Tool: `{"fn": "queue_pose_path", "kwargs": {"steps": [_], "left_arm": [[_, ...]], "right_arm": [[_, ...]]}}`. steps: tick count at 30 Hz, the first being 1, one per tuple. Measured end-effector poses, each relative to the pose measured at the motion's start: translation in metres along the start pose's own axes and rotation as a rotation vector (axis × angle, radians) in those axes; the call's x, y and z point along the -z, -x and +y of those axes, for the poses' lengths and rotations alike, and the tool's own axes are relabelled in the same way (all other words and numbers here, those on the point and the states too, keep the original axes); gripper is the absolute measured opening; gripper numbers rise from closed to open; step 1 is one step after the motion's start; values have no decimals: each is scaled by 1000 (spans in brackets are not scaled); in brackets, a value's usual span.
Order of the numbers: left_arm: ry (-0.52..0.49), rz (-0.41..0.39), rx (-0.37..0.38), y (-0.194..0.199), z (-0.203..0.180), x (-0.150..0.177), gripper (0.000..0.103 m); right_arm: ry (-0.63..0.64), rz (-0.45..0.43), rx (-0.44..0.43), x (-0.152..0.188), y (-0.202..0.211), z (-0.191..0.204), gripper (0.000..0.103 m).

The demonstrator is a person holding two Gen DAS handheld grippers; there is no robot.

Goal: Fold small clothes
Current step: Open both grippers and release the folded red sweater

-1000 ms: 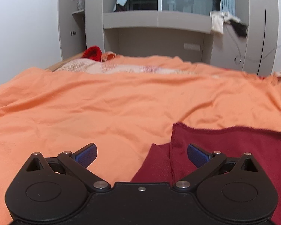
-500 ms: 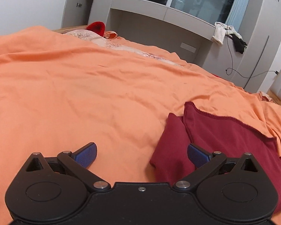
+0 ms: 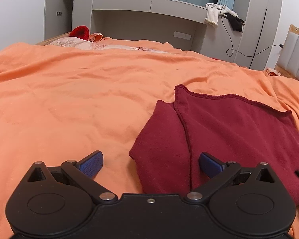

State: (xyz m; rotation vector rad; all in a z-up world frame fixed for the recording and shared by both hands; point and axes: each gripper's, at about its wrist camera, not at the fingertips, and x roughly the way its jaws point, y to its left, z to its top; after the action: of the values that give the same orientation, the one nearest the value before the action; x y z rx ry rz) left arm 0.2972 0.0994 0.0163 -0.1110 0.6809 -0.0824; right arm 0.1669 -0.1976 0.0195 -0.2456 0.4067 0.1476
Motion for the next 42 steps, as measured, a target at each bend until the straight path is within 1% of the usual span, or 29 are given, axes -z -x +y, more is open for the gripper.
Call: {"fn": "queue_pose_path", "kwargs": {"steps": [2, 4, 7, 10, 15, 17, 19, 22, 28, 32, 35, 39, 42], "left_arm": [[-1, 3, -1, 0, 0, 0, 102], [0, 4, 0, 0, 0, -1, 103], [-3, 7, 2, -1, -1, -1, 103], [-10, 10, -2, -1, -3, 0, 102], [-14, 12, -5, -2, -3, 0, 102], [-16, 12, -5, -2, -4, 1, 102], [-19, 12, -5, -2, -4, 1, 103], [-19, 14, -2, -3, -3, 1, 103], [0, 20, 23, -5, 1, 0, 103], [46, 13, 51, -4, 10, -1, 103], [74, 5, 50, -4, 12, -2, 102], [60, 5, 44, -7, 6, -1, 102], [50, 16, 70, -8, 3, -1, 102]], "right_arm": [[-2, 7, 22, 7, -4, 7, 103], [11, -10, 44, 8, -2, 13, 103], [26, -16, 52, 8, -2, 15, 103], [25, -25, 48, 7, 0, 14, 103], [0, -111, 17, -1, 12, 8, 103], [-9, -129, 1, -4, 14, 8, 103], [8, -110, -14, -4, 10, 12, 103], [44, -78, -2, 1, 2, 20, 103], [50, -84, 3, 6, 0, 21, 103], [40, -83, 0, 8, -2, 20, 103], [41, -83, 0, 8, -2, 20, 103], [39, -83, -2, 8, -2, 20, 103], [37, -81, -3, 8, -2, 21, 103]]}}
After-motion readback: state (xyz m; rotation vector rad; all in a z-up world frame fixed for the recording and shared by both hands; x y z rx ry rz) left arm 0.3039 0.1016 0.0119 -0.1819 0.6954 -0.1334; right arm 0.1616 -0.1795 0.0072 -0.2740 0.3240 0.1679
